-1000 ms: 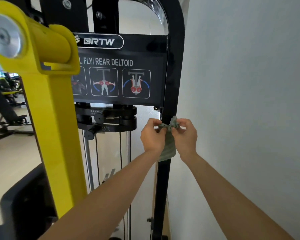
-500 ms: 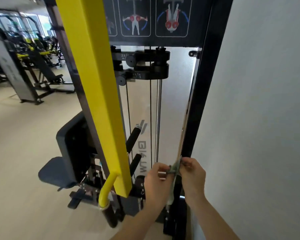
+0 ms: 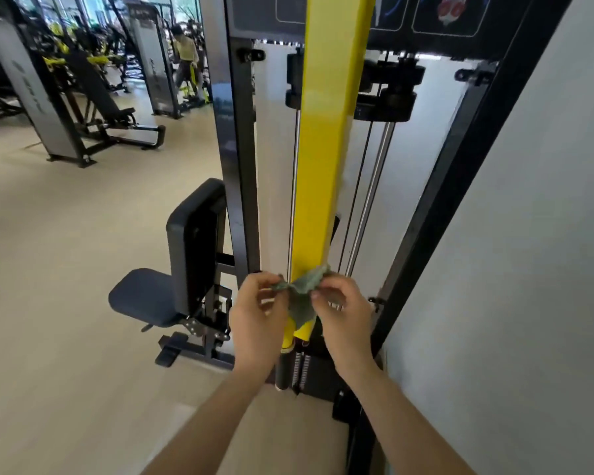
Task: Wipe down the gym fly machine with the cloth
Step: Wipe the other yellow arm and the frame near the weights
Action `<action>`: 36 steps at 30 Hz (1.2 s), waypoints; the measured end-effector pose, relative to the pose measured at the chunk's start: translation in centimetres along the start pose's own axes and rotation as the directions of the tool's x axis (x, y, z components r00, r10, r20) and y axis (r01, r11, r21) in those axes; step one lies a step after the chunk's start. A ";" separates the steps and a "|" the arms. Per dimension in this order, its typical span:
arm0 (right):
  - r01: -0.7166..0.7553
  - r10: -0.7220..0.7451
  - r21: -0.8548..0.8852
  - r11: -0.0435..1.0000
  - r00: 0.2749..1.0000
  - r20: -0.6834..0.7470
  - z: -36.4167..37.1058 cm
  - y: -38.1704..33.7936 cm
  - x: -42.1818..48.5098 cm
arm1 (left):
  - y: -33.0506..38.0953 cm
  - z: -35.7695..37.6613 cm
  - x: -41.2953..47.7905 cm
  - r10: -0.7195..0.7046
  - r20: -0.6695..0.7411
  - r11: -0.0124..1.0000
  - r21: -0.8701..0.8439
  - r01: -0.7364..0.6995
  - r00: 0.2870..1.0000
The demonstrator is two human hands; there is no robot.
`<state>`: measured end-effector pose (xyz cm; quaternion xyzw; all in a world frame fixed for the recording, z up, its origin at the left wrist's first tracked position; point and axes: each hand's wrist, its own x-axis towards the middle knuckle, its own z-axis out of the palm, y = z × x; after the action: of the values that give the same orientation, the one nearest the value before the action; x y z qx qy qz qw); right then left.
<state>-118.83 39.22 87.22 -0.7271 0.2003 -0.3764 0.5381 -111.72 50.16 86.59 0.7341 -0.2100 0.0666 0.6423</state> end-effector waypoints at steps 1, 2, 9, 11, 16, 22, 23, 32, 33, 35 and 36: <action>-0.005 0.005 -0.039 0.999 1.000 -0.015 0.7 0.3 -0.4 | -0.7 -0.4 0.6 -0.023 0.045 1.000 0.020 0.022 0.999; -0.024 0.023 -0.055 0.998 0.999 -0.027 1.3 0.6 -0.9 | -1.4 -0.8 1.0 -0.050 0.099 0.998 0.032 0.047 0.994; -0.105 0.117 -0.202 0.974 0.992 0.050 2.4 2.3 -5.4 | -4.9 -2.3 -0.1 -0.112 0.295 0.994 0.030 0.108 0.949; -0.096 0.105 -0.231 0.968 0.994 0.026 2.7 2.3 -7.0 | -5.3 -3.0 -0.8 -0.130 0.314 0.991 0.031 0.127 0.941; -0.086 0.079 -0.206 0.975 0.996 -0.040 3.1 2.5 -10.1 | -6.2 -4.4 -2.9 -0.124 0.354 0.991 0.001 0.132 0.927; -0.128 0.118 -0.165 0.978 0.990 -0.073 2.9 1.9 -8.3 | -4.8 -3.2 -2.3 -0.091 0.385 0.993 -0.033 0.112 0.919; -0.135 0.121 -0.169 0.976 0.989 -0.090 3.0 1.8 -7.4 | -4.3 -2.8 -1.7 -0.082 0.382 0.995 -0.019 0.097 0.921; 0.056 -0.096 -0.144 0.988 0.952 -0.289 2.6 1.0 -1.8 | -1.5 -0.9 2.8 -0.033 0.248 0.999 -0.026 0.041 0.968; 0.117 -0.161 -0.152 0.982 0.932 -0.325 2.6 0.6 -1.3 | -1.1 -0.8 3.3 -0.025 0.225 0.998 -0.054 0.038 0.974; 0.233 -0.285 -0.182 0.955 0.887 -0.364 2.4 0.0 0.1 | -0.1 -0.6 4.4 0.004 0.187 0.994 -0.112 0.018 0.982; 0.274 -0.328 -0.191 0.943 0.870 -0.369 2.3 -0.3 0.9 | 0.4 -0.4 4.9 0.020 0.172 0.991 -0.135 0.003 0.985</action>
<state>-116.54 40.18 87.45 -0.6925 0.2136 -0.5804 0.3715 -107.33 49.42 88.82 0.6911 -0.2723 -0.0092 0.6694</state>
